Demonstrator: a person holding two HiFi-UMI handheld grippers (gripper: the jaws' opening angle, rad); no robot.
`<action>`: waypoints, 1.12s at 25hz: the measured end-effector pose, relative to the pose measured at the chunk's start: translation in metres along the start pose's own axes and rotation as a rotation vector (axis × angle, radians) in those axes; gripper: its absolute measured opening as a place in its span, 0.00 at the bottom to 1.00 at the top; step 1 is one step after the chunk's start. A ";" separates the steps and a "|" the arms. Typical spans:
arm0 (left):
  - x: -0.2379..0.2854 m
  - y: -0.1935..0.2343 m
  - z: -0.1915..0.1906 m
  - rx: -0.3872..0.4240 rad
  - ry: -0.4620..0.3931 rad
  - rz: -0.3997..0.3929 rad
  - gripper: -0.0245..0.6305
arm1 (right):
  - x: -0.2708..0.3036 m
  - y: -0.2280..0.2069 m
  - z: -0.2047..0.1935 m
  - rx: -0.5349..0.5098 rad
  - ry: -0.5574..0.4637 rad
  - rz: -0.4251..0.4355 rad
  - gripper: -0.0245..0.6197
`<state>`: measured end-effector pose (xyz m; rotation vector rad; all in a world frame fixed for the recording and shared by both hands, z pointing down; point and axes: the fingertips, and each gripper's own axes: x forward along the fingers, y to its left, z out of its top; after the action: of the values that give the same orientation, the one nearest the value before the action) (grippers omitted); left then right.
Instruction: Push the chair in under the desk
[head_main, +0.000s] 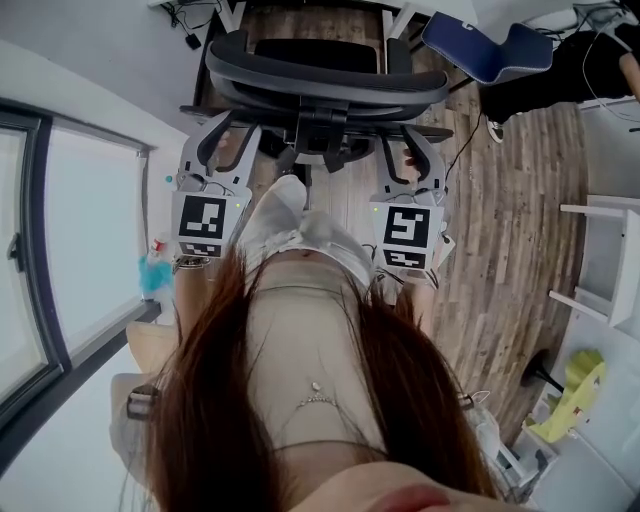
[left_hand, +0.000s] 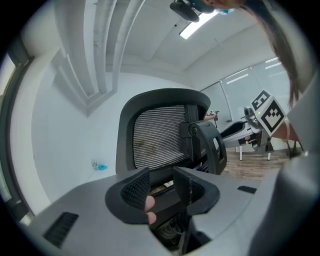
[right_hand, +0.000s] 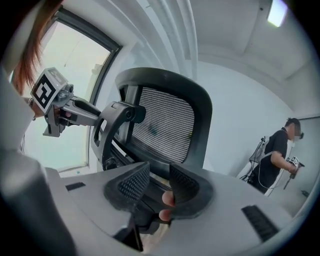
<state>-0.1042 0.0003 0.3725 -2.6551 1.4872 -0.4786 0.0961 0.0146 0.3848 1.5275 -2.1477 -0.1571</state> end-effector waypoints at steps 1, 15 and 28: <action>0.001 -0.002 -0.002 0.012 0.009 -0.004 0.24 | 0.000 0.001 -0.002 -0.006 0.006 0.004 0.26; 0.008 -0.009 -0.032 0.217 0.148 -0.014 0.38 | 0.006 0.004 -0.031 -0.131 0.124 0.006 0.41; 0.021 -0.010 -0.045 0.342 0.240 -0.024 0.39 | 0.014 0.006 -0.046 -0.206 0.173 0.022 0.43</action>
<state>-0.0992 -0.0077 0.4223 -2.4142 1.2855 -0.9867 0.1085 0.0123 0.4319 1.3489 -1.9470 -0.2225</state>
